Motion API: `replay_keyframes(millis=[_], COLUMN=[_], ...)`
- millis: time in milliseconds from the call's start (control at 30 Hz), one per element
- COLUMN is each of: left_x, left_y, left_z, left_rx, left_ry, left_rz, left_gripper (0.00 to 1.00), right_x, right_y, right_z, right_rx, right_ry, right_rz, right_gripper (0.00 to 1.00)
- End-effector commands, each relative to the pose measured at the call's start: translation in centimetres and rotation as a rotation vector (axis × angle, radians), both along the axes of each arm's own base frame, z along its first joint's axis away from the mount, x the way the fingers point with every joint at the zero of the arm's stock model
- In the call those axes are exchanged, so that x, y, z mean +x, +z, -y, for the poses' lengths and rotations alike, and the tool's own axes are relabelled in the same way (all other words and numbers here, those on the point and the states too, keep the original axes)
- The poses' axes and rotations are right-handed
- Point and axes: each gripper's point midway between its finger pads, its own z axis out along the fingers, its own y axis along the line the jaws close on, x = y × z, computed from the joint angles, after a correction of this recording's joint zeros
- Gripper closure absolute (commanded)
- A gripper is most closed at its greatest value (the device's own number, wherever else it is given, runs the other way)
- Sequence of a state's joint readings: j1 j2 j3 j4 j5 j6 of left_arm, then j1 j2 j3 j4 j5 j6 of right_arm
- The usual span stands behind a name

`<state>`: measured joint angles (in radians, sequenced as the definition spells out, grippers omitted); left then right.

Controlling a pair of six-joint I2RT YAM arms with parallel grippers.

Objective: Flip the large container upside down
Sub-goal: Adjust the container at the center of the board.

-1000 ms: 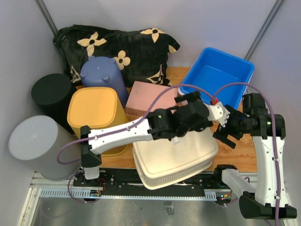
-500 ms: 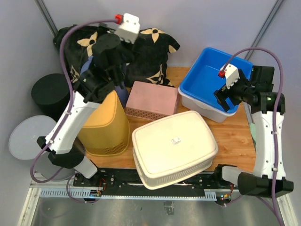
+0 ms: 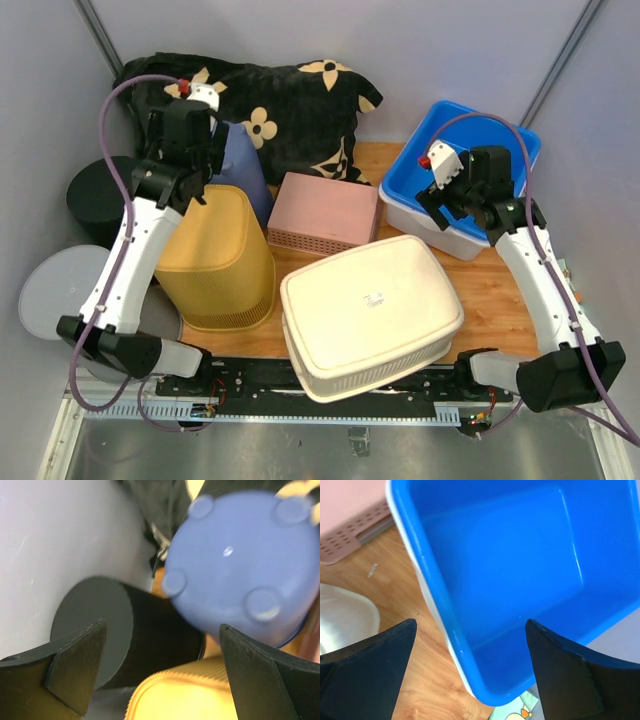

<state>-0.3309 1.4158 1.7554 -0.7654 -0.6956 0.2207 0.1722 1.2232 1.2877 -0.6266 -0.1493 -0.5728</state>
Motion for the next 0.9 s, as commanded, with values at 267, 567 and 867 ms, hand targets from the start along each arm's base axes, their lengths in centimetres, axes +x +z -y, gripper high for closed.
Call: replay_keyframes(millis=[267, 567, 867], left_x=[-8.0, -11.0, -9.8], left_y=[-1.9, -1.6, -2.6], left_z=[-3.7, -0.5, -2.7], left_rx=[-0.199, -0.274, -0.307], left_ry=[-0.063, -0.299, -0.200], left_rz=[0.025, -0.006, -0.016], left_gripper=[0.03, 0.02, 0.03], right_x=[0.5, -11.0, -24.0], right_y=[-1.6, 1.7, 2.4], right_z=[1.4, 2.6, -4.3], right_rx=[-0.108, -0.120, 0.152], right_ry=[-0.097, 0.141, 0.664], right_rz=[0.056, -0.029, -0.226], right_gripper=[0.12, 0.10, 0.07])
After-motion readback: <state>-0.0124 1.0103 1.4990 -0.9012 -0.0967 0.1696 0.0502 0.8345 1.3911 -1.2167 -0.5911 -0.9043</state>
